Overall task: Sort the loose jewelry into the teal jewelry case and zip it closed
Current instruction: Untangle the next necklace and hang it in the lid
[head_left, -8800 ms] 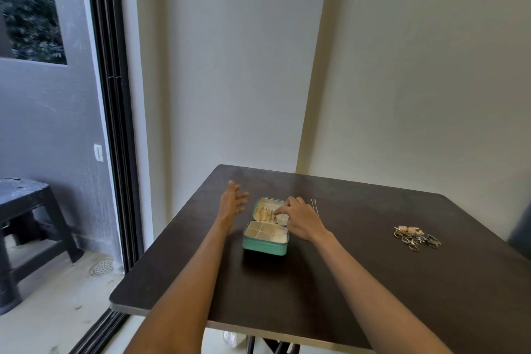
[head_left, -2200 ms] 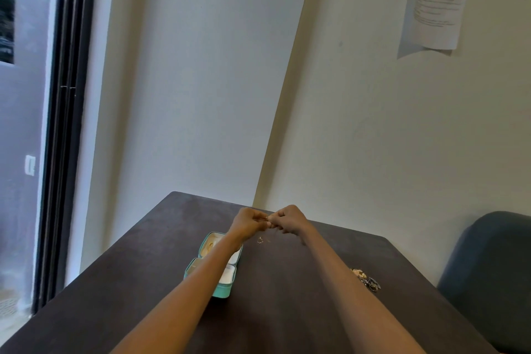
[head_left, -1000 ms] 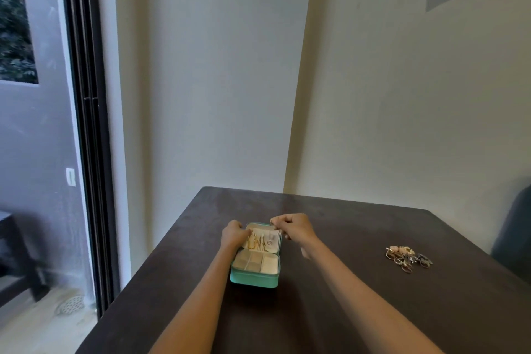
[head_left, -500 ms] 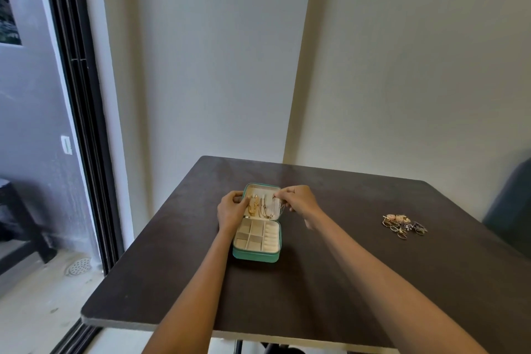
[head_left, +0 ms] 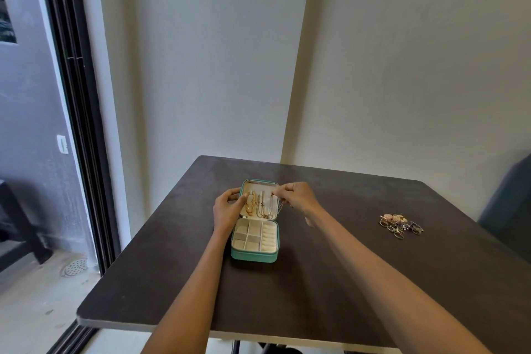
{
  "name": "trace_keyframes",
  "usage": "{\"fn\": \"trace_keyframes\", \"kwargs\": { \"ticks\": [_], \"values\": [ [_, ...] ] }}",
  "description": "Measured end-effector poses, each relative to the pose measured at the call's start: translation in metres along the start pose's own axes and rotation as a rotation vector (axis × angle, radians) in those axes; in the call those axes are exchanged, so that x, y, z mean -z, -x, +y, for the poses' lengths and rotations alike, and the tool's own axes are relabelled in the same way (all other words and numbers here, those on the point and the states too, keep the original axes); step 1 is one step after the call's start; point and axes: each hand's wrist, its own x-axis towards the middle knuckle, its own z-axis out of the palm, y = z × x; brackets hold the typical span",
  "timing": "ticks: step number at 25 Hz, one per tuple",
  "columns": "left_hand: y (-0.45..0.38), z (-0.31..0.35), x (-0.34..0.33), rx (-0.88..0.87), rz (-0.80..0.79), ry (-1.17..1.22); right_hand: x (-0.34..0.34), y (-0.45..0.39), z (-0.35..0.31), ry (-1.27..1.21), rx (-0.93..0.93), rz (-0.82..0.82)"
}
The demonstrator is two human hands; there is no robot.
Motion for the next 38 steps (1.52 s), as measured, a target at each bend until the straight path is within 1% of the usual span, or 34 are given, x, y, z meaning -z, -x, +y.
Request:
{"fn": "trace_keyframes", "kwargs": {
  "ticks": [2, 5, 11, 13, 16, 22, 26, 32, 38],
  "values": [
    [0.001, 0.0, 0.001, -0.01, -0.018, 0.068, -0.005, -0.002, 0.003, 0.043, -0.004, -0.003],
    [0.002, -0.002, 0.002, -0.009, -0.035, 0.15, -0.014, -0.01, 0.007, 0.178, 0.007, -0.002],
    [-0.002, -0.005, 0.001, 0.027, -0.042, 0.215, -0.024, -0.022, 0.006, 0.45, 0.096, 0.092],
    [-0.002, -0.006, 0.0, 0.028, -0.051, 0.225, -0.026, -0.024, 0.007, 0.563, 0.177, 0.149],
    [-0.001, -0.005, 0.0, 0.015, -0.076, 0.231, -0.026, -0.027, 0.008, 0.758, 0.374, 0.229],
    [-0.003, -0.007, 0.001, 0.02, -0.092, 0.245, -0.018, -0.03, 0.008, 0.937, 0.645, 0.325],
    [-0.002, -0.005, 0.001, 0.012, -0.096, 0.239, -0.013, -0.031, 0.011, 0.961, 0.717, 0.339],
    [0.0, -0.002, 0.001, 0.023, -0.11, 0.234, -0.001, -0.028, 0.008, 1.037, 0.828, 0.294],
    [0.001, -0.001, 0.002, 0.014, -0.114, 0.243, 0.001, -0.033, 0.011, 1.095, 0.841, 0.247]
  ]
}}
